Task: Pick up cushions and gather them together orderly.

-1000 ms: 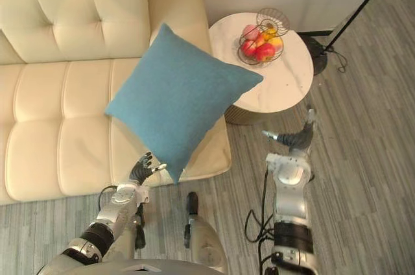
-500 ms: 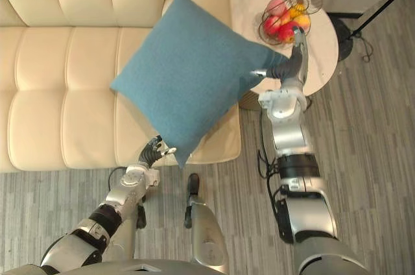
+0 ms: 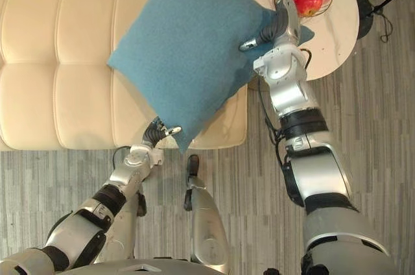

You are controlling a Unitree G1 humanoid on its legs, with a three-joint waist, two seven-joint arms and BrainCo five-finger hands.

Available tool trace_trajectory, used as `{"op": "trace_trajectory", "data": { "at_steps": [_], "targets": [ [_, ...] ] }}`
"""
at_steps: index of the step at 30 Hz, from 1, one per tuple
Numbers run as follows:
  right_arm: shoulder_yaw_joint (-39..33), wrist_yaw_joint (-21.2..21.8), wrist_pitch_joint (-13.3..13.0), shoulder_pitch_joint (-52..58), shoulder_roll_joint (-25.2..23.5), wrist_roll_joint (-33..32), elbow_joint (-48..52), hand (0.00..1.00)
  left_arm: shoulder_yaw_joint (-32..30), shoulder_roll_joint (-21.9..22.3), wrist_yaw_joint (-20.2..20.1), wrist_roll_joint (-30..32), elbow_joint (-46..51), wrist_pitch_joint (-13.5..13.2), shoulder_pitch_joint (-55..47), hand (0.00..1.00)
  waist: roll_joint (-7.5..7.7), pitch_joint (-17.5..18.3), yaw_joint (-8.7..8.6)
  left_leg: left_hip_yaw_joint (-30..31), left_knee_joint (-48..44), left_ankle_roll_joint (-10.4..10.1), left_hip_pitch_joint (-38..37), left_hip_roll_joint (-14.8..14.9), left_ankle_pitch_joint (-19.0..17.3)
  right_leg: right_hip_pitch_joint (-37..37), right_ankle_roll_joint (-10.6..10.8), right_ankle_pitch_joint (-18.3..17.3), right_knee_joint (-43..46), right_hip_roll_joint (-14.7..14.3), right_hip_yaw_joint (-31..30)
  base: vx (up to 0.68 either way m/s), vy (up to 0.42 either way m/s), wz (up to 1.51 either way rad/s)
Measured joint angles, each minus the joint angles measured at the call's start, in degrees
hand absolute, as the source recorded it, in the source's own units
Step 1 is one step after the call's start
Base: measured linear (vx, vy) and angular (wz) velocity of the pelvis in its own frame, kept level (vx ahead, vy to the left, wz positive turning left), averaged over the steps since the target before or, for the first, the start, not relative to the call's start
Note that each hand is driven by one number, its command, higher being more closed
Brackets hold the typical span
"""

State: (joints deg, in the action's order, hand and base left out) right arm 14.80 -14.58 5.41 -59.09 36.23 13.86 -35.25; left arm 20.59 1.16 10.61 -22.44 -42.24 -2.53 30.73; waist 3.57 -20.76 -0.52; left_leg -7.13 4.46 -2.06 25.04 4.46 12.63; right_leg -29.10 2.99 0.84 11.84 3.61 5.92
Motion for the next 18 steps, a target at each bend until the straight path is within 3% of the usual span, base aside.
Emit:
{"op": "trace_trajectory", "data": {
  "at_steps": [1,2,10,18],
  "targets": [
    [0.9,0.6,0.0,-0.6,0.4,0.0,-0.5,1.0,0.2,0.0,0.1,0.0,0.0,0.0,0.5,0.0,-0.03,-0.4,0.03,0.2,0.0,-0.1,0.1,0.0,0.1,-0.2,-0.1,-0.1,0.3,0.0,0.2,-0.03,-0.024,0.09],
    [1.3,1.2,0.0,-1.1,0.4,0.1,-1.6,1.0,0.4,0.0,0.2,0.0,0.0,0.0,1.0,1.0,-0.1,-0.7,0.0,0.5,0.0,-0.2,0.2,0.0,0.3,-0.3,-0.3,-0.3,0.8,0.1,0.5,-0.03,-0.029,0.12],
    [9.9,3.3,0.1,-4.8,0.8,3.9,-6.5,1.0,1.9,0.0,1.5,-2.4,0.1,0.0,4.8,1.0,-0.36,-0.8,0.51,1.2,0.1,-1.0,2.4,0.7,1.4,-3.4,-0.8,-0.9,3.5,0.1,1.1,-0.03,-0.035,0.03],
    [12.0,3.4,0.0,-5.8,1.8,4.5,-6.1,1.0,0.2,0.0,5.0,-7.3,1.4,0.0,7.8,1.0,-0.42,-0.8,0.92,0.7,0.1,-1.7,3.1,1.0,1.3,-4.9,-1.0,-1.0,4.7,0.1,0.9,0.0,-0.005,0.0]
  ]
}}
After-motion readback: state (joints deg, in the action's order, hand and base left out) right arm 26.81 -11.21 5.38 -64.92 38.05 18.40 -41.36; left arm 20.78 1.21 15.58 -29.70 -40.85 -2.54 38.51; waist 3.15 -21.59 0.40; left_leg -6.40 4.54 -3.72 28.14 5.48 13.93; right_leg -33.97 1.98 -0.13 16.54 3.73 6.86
